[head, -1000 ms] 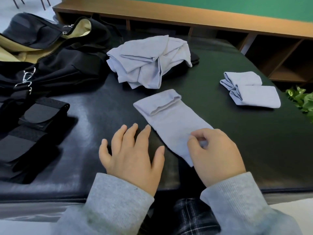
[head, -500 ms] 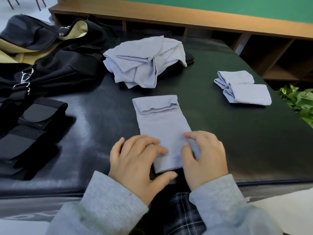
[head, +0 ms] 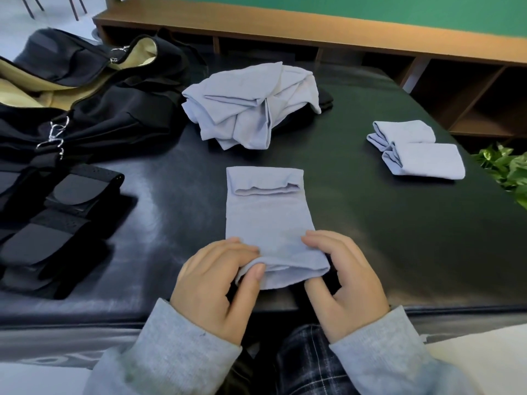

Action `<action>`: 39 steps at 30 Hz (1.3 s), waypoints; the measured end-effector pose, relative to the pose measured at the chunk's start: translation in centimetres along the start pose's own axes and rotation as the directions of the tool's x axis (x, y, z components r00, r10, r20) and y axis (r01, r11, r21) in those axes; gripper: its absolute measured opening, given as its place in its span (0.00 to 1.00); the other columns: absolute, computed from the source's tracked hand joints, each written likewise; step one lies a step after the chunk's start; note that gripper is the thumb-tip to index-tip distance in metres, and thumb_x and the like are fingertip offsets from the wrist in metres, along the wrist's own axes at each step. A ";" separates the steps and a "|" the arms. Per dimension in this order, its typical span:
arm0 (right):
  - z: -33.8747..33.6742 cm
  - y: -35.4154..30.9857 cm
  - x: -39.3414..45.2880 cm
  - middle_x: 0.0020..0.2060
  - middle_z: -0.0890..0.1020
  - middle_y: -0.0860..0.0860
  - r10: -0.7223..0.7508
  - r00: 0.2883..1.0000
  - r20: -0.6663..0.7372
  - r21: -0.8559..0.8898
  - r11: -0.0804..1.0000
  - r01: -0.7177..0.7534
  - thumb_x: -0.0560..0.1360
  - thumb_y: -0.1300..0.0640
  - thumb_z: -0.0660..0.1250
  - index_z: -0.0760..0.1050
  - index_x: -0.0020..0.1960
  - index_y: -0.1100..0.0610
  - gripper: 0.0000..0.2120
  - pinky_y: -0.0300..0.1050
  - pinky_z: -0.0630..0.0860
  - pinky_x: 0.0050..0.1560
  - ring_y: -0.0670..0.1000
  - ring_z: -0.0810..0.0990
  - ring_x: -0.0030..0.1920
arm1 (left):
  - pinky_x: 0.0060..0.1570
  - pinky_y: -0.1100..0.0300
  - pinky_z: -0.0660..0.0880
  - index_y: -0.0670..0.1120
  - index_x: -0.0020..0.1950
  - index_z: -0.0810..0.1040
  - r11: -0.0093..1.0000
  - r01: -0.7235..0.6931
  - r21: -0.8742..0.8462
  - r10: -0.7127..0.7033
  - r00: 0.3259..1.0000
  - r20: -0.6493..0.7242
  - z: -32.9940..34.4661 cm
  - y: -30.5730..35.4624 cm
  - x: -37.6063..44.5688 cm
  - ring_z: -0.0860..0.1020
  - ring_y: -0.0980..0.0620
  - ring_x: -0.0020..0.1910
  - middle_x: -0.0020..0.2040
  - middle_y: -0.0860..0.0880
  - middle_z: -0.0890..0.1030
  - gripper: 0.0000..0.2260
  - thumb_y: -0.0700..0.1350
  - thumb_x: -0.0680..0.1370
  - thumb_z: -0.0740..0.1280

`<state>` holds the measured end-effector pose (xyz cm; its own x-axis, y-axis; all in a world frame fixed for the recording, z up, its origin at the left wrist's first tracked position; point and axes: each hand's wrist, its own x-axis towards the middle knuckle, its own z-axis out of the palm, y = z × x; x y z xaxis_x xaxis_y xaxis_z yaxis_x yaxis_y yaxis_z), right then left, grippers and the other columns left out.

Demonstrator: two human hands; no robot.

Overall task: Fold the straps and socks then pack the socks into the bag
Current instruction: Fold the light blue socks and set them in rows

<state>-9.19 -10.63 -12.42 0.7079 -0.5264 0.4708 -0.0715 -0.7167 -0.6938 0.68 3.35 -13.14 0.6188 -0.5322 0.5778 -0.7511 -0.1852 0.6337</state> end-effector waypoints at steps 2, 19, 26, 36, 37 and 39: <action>0.1 0.1 0.2 0.51 0.77 0.40 -0.001 0.998 -0.058 -0.060 0.998 -0.003 0.69 0.54 0.60 0.78 0.49 0.52 0.12 0.26 0.64 0.58 0.41 0.72 0.54 | 0.55 0.57 0.71 0.56 0.51 0.75 1.000 0.029 -0.006 -0.029 0.999 0.019 -0.1 0.1 0.0 0.76 0.59 0.56 0.50 0.61 0.79 0.10 0.57 0.78 0.57; 1.2 -0.6 0.4 0.31 0.74 0.41 0.203 0.970 -0.133 -0.084 0.973 -0.215 0.70 0.44 0.60 0.72 0.46 0.43 0.07 0.29 0.67 0.42 0.45 0.71 0.40 | 0.46 0.70 0.70 0.58 0.59 0.65 0.960 0.275 -0.057 -0.280 0.953 -0.119 0.6 0.4 0.4 0.74 0.65 0.48 0.46 0.63 0.74 0.18 0.57 0.70 0.60; 1.5 -0.1 0.4 0.38 0.70 0.38 0.117 0.981 -0.153 -0.149 0.979 -0.141 0.69 0.52 0.61 0.74 0.50 0.48 0.10 0.28 0.67 0.41 0.41 0.70 0.40 | 0.50 0.73 0.64 0.52 0.45 0.71 0.982 0.133 0.137 -0.117 0.986 -0.115 0.6 -0.4 0.6 0.70 0.58 0.46 0.54 0.52 0.72 0.03 0.48 0.72 0.61; 1.6 -0.8 0.3 0.55 0.78 0.43 0.022 0.998 -0.052 -0.208 0.978 -0.033 0.60 0.54 0.53 0.78 0.47 0.51 0.21 0.41 0.67 0.54 0.45 0.70 0.58 | 0.49 0.54 0.65 0.52 0.53 0.78 0.939 0.096 0.330 -0.110 0.994 0.022 1.0 1.0 0.6 0.69 0.52 0.60 0.62 0.52 0.74 0.19 0.56 0.65 0.61; 1.6 -1.0 0.2 0.55 0.78 0.42 0.018 0.999 -0.046 -0.221 0.975 -0.028 0.59 0.54 0.52 0.77 0.48 0.51 0.22 0.42 0.67 0.53 0.45 0.70 0.58 | 0.50 0.54 0.65 0.52 0.54 0.77 0.940 0.081 0.332 -0.100 0.994 0.042 1.0 1.1 0.6 0.69 0.52 0.62 0.63 0.52 0.74 0.20 0.54 0.64 0.60; 1.6 -1.1 0.2 0.55 0.77 0.41 0.021 0.999 -0.042 -0.239 0.971 -0.030 0.58 0.53 0.52 0.76 0.49 0.50 0.23 0.42 0.66 0.52 0.45 0.70 0.59 | 0.52 0.54 0.65 0.51 0.55 0.77 0.943 0.072 0.326 -0.097 0.993 0.061 0.9 1.1 0.6 0.68 0.53 0.64 0.63 0.52 0.74 0.21 0.51 0.64 0.58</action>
<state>-7.82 -9.19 -12.43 0.6759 -0.5601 0.4790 -0.2586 -0.7889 -0.5575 0.01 2.02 -12.53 0.6737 -0.5614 0.4807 -0.7383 -0.4825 0.4713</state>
